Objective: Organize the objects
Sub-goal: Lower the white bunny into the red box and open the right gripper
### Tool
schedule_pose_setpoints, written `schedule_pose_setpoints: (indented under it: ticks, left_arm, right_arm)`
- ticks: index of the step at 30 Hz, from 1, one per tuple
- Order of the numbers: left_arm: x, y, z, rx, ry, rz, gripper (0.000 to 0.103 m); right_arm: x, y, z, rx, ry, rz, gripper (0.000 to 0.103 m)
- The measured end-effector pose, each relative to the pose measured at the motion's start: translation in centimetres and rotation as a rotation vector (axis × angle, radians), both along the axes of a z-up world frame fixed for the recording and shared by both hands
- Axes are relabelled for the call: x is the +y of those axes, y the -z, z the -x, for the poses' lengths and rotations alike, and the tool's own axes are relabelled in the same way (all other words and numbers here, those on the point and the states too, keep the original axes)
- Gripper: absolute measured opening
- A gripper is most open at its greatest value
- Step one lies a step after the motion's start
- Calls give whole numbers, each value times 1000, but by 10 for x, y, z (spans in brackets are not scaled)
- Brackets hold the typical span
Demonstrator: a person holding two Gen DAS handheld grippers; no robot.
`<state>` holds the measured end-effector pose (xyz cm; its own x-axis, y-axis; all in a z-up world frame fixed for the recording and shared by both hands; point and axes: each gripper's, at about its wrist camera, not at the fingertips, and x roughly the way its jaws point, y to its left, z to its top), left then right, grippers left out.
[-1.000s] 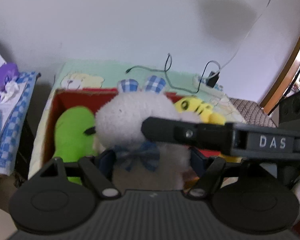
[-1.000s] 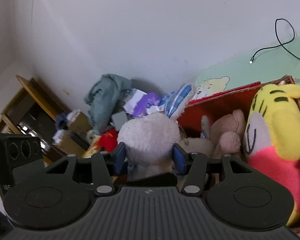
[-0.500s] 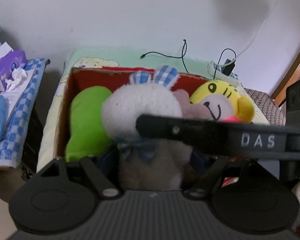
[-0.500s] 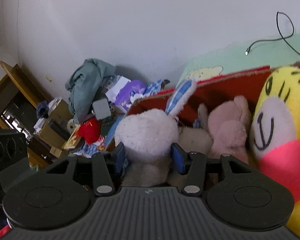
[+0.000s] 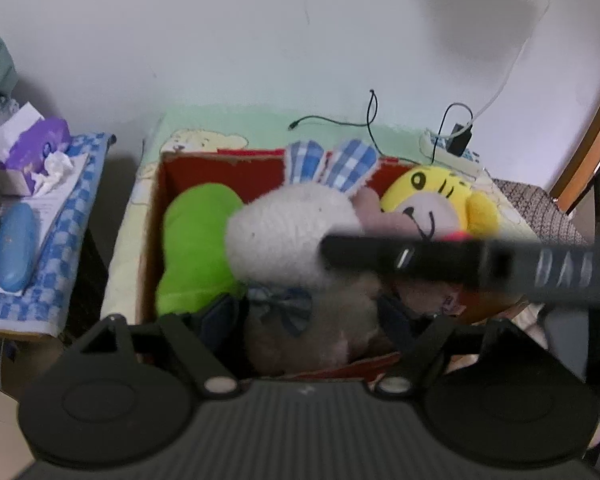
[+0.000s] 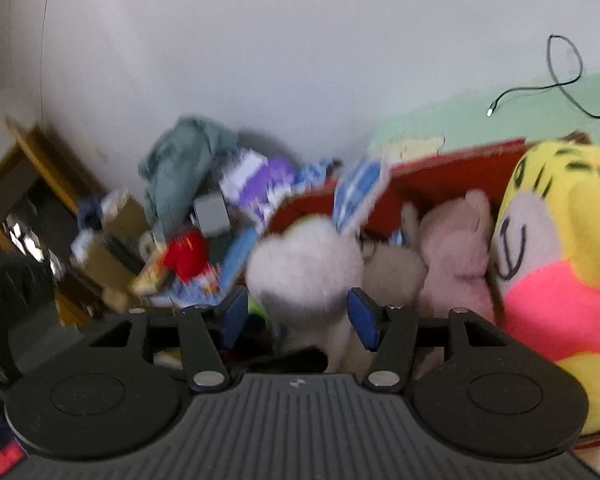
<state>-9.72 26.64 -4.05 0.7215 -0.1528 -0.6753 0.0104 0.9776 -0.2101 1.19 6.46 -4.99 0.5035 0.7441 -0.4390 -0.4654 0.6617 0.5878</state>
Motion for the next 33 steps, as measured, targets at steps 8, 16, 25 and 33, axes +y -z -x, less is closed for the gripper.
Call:
schedule_pose_setpoints:
  ticks: [8,16,25,33]
  left_arm:
    - [-2,-1,-7,-1,2,-23,77]
    - [-2,9,-17,59,0,-8,77]
    - [-22,-7,-18,84,-32,-85,93]
    - [-47,-18,-20,115,-63,-156,93]
  right_arm:
    - [5,4,-21,38,80,-4,29]
    - [0,17,-36,85,100,-3,38]
    - [-39,-10,-7,32,180,3,43]
    - [-58,-22,12,2,296,196,43]
